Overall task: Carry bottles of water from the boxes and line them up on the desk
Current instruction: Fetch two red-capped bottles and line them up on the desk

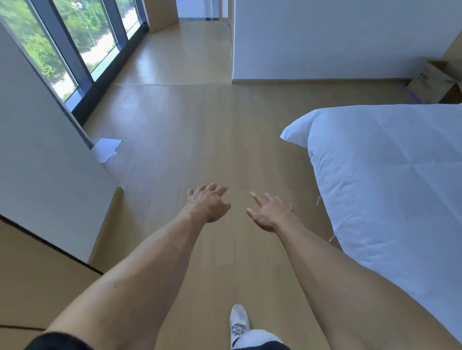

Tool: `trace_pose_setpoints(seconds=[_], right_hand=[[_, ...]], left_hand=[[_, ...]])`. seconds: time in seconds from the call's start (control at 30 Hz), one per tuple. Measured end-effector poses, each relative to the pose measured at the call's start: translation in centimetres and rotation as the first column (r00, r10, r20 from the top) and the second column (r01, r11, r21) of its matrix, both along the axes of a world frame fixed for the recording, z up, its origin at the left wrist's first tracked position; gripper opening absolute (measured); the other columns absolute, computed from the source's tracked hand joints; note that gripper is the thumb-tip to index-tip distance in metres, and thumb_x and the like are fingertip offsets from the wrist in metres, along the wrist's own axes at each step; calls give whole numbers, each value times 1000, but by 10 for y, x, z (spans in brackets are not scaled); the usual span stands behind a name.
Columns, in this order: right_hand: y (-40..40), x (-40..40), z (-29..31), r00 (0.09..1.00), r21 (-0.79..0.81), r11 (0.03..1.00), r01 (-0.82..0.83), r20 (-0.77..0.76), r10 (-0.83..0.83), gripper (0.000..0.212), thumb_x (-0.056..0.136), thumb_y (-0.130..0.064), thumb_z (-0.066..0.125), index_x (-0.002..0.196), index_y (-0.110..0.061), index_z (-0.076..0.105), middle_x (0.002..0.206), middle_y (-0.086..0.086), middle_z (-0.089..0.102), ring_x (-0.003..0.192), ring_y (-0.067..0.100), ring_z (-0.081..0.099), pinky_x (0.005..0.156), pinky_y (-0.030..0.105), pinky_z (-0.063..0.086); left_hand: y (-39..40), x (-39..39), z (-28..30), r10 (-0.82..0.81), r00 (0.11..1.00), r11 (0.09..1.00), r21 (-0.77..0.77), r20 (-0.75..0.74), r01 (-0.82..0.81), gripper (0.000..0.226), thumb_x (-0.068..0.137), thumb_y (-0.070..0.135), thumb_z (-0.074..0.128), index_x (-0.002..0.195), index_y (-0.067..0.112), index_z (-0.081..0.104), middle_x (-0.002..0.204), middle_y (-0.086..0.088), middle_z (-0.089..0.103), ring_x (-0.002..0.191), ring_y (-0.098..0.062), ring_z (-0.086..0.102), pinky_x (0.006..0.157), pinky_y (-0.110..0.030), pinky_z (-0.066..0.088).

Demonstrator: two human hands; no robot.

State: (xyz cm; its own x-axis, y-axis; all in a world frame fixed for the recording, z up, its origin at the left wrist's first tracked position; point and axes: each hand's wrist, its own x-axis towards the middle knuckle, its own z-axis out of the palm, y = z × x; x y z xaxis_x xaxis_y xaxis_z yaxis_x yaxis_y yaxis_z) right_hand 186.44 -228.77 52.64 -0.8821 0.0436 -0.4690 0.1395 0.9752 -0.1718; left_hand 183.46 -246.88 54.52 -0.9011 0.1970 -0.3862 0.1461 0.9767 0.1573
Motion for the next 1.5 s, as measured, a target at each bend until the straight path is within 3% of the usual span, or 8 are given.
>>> trace_pose_setpoints(seconds=[0.37,0.73,0.93,1.1,1.5], right_hand=[[35,-196,14,1000,16,1000,-24,-13,25,68,97,-60,39,156,-43,10,166,-2,9,152,23,12,119,53,15],[80,-412,-1,997,87,993,78,3,-79,67,98,-59,35,157,-42,5,167,-4,3,153,22,5,121,54,9],[90,-547,15,989,100,984,145,-30,-142,66,97,-58,36,156,-40,11,165,-1,13,151,26,16,119,53,18],[109,-626,21,978,97,973,210,-35,-208,64,98,-57,35,156,-40,13,164,-2,14,150,27,14,117,53,20],[185,-842,-18,958,39,958,285,-2,-285,66,97,-58,39,156,-41,15,166,-2,11,152,26,12,119,51,16]], left_hand=[[39,-199,7,-22,999,1000,-22,-34,21,62,98,50,40,156,36,27,161,3,31,147,-26,29,120,-50,20],[80,-443,-20,-146,988,988,32,-54,148,62,98,53,39,156,38,26,161,3,31,147,-26,29,120,-50,20],[80,-593,-11,-173,985,985,19,-27,174,62,98,54,37,157,37,24,161,4,31,148,-25,28,120,-49,21],[101,-679,-10,-242,970,970,11,-35,243,63,99,54,37,158,36,21,163,5,28,148,-25,28,120,-48,20],[181,-905,-26,-303,952,953,-33,-36,302,63,100,53,37,158,36,21,163,3,27,148,-25,28,120,-48,21]])
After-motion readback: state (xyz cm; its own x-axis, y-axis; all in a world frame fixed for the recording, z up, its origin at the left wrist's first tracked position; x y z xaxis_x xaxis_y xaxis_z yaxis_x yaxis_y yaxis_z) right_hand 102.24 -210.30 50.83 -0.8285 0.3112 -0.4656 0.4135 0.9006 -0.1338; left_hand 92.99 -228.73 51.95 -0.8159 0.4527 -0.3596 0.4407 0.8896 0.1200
